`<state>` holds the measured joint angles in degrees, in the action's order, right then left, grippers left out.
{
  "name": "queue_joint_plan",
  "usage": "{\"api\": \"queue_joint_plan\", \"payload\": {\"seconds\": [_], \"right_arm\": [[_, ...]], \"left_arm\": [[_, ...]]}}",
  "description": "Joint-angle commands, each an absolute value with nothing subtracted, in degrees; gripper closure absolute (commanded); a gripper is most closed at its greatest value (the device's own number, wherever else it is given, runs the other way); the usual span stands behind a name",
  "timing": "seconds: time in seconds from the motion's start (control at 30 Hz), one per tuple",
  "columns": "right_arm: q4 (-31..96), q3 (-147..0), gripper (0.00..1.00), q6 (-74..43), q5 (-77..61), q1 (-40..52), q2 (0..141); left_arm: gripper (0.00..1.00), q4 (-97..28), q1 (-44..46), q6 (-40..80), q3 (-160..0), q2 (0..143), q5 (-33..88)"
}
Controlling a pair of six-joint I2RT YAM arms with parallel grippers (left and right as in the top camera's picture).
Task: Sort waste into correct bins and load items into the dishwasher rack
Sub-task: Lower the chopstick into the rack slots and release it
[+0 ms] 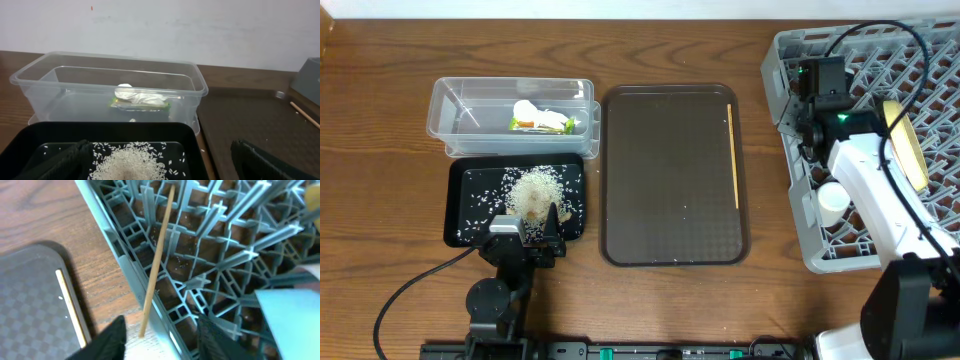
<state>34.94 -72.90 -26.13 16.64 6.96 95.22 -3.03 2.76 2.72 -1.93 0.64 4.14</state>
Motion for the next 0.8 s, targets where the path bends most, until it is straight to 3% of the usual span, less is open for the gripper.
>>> {"api": "queue_joint_plan", "payload": {"seconds": [0.0, 0.1, 0.2, 0.37, 0.77], "right_arm": [[36.56, -72.58, 0.53, -26.11, 17.04, 6.28, 94.56], [37.17, -72.42, 0.53, -26.13, 14.13, 6.37, 95.15], [37.58, -72.29, 0.64, -26.15, 13.58, 6.44, 96.07], [37.41, -72.29, 0.72, -26.83, 13.76, 6.33, 96.71], [36.14, -71.48, 0.71, -27.24, 13.74, 6.39, 96.79]], "left_arm": [[0.10, -3.79, 2.52, 2.15, -0.38, 0.64, 4.51], [0.09, -3.79, 2.52, 2.15, -0.38, 0.64, 4.51], [0.10, -3.79, 2.52, 2.17, -0.38, 0.64, 4.51], [0.09, -3.79, 2.52, 2.17, -0.38, 0.64, 4.51], [0.09, -3.79, 2.52, 2.15, -0.38, 0.64, 4.51]]}}
